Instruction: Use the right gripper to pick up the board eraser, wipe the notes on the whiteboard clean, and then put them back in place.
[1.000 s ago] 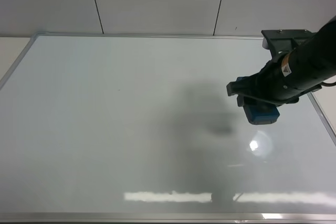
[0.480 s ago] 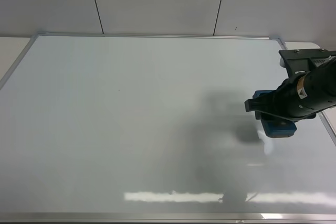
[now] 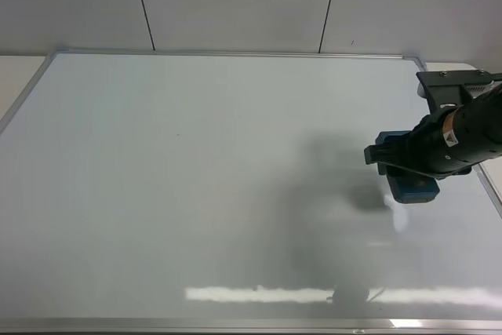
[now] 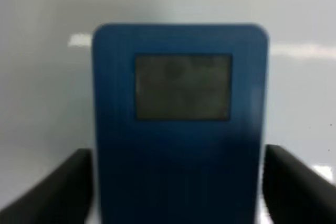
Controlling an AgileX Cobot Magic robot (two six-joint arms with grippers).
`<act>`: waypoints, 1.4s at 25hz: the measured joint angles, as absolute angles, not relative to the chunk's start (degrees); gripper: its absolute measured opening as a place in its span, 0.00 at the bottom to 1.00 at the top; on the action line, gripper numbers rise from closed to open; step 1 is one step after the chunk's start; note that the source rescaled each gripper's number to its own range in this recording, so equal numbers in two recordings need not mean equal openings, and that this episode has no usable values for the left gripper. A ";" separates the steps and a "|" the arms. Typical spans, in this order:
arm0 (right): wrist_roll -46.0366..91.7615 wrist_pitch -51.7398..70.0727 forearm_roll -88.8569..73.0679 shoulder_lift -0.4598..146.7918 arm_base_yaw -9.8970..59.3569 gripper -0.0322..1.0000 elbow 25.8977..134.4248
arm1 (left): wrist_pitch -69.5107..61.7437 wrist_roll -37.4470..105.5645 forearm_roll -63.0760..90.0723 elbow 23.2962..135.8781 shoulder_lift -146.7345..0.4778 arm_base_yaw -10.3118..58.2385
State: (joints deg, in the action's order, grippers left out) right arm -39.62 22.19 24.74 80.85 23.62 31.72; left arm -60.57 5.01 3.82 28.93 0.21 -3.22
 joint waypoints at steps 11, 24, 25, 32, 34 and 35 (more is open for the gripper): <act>-39.62 20.81 25.32 80.85 23.62 0.99 31.72 | -60.57 5.01 3.82 28.93 0.21 -3.22; -26.49 26.52 15.55 61.88 19.43 1.00 31.68 | -60.57 5.01 3.82 28.93 0.21 -3.22; -25.29 27.49 15.00 59.11 18.46 1.00 31.68 | -60.57 5.01 3.82 28.93 0.21 -3.22; -15.02 44.77 12.45 39.02 15.15 1.00 35.67 | -60.57 5.01 3.82 28.93 0.21 -3.22; -12.09 48.11 10.31 33.67 15.15 1.00 37.04 | -60.57 5.01 3.82 28.93 0.21 -3.22; -10.62 48.93 9.08 31.06 15.15 1.00 37.31 | -60.57 5.01 3.82 28.93 0.21 -3.22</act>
